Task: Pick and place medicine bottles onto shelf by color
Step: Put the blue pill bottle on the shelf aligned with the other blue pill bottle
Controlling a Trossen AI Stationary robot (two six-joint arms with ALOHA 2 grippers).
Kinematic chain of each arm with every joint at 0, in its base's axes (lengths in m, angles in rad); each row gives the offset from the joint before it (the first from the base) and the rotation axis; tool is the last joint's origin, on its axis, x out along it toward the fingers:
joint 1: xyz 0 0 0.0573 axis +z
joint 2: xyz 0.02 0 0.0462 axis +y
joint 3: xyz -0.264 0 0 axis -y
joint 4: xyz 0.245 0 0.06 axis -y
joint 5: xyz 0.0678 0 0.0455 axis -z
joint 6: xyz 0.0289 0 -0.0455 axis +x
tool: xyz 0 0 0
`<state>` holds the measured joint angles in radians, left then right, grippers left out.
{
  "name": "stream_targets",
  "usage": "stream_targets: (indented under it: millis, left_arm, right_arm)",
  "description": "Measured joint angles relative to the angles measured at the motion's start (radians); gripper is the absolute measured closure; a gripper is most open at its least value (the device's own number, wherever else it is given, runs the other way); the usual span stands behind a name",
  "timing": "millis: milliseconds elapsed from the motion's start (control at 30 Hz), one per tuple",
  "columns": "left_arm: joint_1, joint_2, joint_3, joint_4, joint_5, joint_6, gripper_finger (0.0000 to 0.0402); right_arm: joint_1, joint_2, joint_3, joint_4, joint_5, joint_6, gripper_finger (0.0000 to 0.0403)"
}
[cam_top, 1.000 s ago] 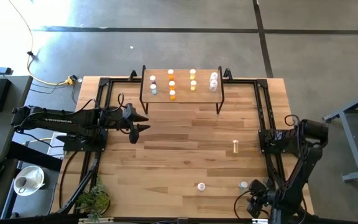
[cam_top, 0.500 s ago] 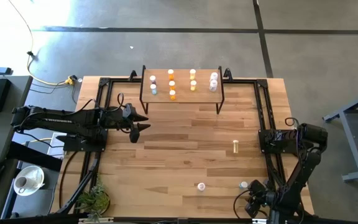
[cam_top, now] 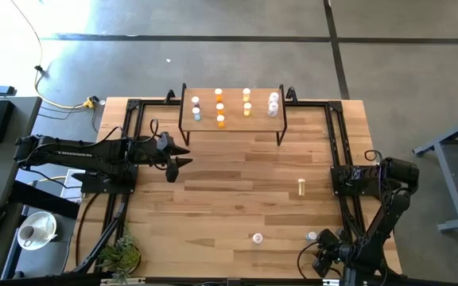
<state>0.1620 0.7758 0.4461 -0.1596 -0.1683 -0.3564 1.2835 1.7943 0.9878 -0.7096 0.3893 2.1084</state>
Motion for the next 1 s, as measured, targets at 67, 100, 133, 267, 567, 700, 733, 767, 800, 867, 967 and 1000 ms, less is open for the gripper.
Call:
stream_targets:
  millis: [67, 100, 133, 267, 567, 700, 733, 767, 800, 867, 967, 1000]
  left_arm:
    - [0.0, 0.0, 0.0, 0.0, 0.0, 0.0, 0.0227]
    - [0.0, 0.0, 0.0, 0.0, 0.0, 0.0, 0.0227]
    - [0.0, 0.0, 0.0, 0.0, 0.0, 0.0, 0.0227]
    - [0.0, 0.0, 0.0, 0.0, 0.0, 0.0, 0.0227]
    - [0.0, 0.0, 0.0, 0.0, -0.002, -0.008, 0.0227]
    - [0.0, 0.0, 0.0, 0.0, -0.002, -0.011, 0.0227]
    - [0.0, 0.0, 0.0, 0.0, -0.003, -0.011, 0.0227]
    - [0.0, 0.0, 0.0, 0.0, -0.004, -0.01, 0.0227]
    - [0.0, 0.0, 0.0, 0.0, -0.004, -0.009, 0.0227]
    - [0.0, 0.0, 0.0, 0.0, -0.004, -0.009, 0.0227]
    - [0.0, 0.0, 0.0, 0.0, -0.004, -0.008, 0.0227]
    - [0.0, 0.0, 0.0, 0.0, -0.004, -0.008, 0.0227]
  right_arm:
    - [0.0, 0.0, 0.0, -0.016, 0.0, 0.003, 0.0249]
    - [0.0, 0.0, 0.0, -0.029, -0.002, 0.004, 0.0249]
    - [0.0, 0.0, 0.0, -0.047, -0.003, 0.004, 0.0249]
    - [0.0, 0.0, -0.001, -0.072, -0.004, 0.004, 0.0249]
    - [0.0, 0.0, -0.002, -0.121, 0.115, -0.031, 0.0249]
    - [0.0, 0.0, -0.002, -0.136, 0.127, -0.05, 0.0249]
    - [0.0, 0.0, -0.002, -0.138, 0.133, -0.056, 0.0249]
    - [0.0, 0.0, -0.002, -0.139, 0.141, -0.065, 0.0249]
    - [0.0, 0.0, -0.002, -0.14, 0.153, -0.072, 0.0249]
    - [0.0, 0.0, -0.002, -0.138, 0.17, -0.087, 0.0249]
    - [0.0, 0.0, -0.002, -0.138, 0.191, -0.101, 0.0249]
    - [-0.001, 0.0, -0.002, -0.139, 0.196, -0.101, 0.0249]
